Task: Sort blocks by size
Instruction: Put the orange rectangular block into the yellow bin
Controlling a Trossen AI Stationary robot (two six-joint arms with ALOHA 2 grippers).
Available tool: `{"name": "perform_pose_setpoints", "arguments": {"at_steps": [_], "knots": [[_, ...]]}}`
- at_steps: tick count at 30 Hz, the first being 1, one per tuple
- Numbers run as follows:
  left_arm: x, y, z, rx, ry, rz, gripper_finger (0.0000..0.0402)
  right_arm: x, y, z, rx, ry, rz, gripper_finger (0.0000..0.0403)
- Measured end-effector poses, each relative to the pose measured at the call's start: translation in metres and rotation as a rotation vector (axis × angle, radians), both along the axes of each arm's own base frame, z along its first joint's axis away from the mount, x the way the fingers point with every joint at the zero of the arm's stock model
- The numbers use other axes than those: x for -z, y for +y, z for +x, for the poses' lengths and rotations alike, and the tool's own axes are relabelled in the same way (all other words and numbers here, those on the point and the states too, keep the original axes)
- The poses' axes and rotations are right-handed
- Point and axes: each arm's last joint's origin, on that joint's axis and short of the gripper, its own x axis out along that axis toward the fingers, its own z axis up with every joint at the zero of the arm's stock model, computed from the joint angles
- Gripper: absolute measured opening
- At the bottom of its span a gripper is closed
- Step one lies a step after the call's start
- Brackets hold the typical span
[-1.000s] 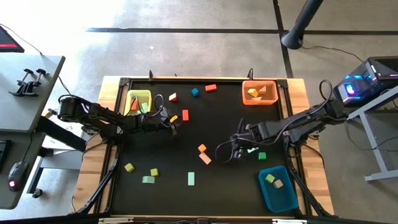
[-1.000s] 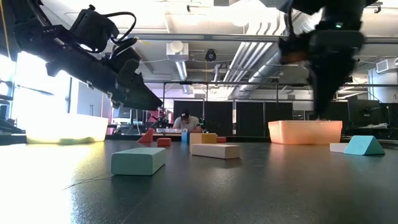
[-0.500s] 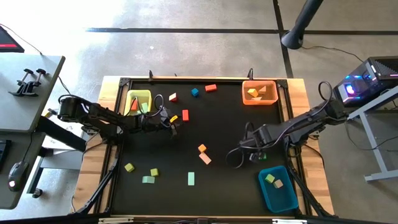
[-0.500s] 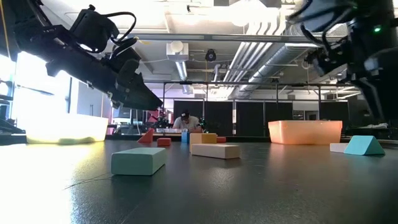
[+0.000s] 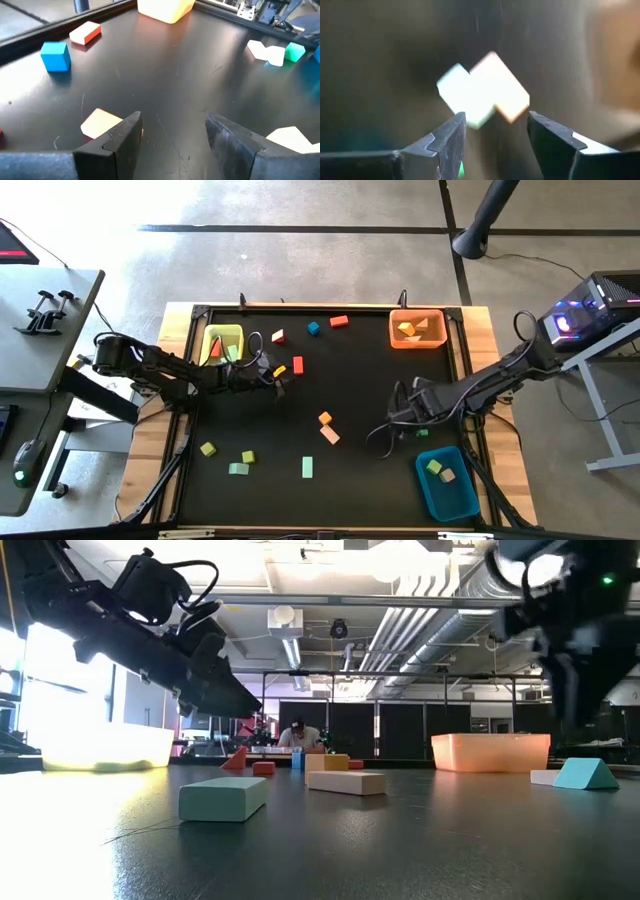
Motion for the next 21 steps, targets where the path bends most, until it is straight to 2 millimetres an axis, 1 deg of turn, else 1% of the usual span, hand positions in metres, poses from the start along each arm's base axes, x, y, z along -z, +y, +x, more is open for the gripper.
{"name": "perform_pose_setpoints", "arguments": {"at_steps": [4,7,9,12,15,17,21], "knots": [[0.001,0.002,-0.001,-0.042,-0.023,-0.071,0.0207,-0.01,0.0,0.013,-0.012,-0.239,-0.091,0.0206],[0.004,0.008,-0.003,-0.088,0.007,-0.11,0.0207,-0.017,0.002,0.029,-0.031,-0.437,-0.15,0.0206],[0.007,0.015,-0.005,-0.139,0.061,-0.15,0.0207,-0.016,0.005,0.039,-0.065,-0.579,-0.176,0.0206],[0.008,0.025,-0.004,-0.233,0.123,-0.196,0.0207,-0.004,0.003,0.049,-0.116,-0.764,-0.195,0.0206],[0.002,0.032,0.003,-0.308,0.18,-0.194,0.0207,0.008,-0.006,0.051,-0.075,-0.951,-0.183,0.0206],[-0.003,0.036,0.013,-0.346,0.219,-0.171,0.0207,0.013,-0.012,0.049,-0.028,-1.05,-0.172,0.0206],[-0.004,0.043,0.035,-0.374,0.336,-0.142,0.0207,0.016,-0.02,0.046,0.03,-1.167,-0.158,0.0206]]}}
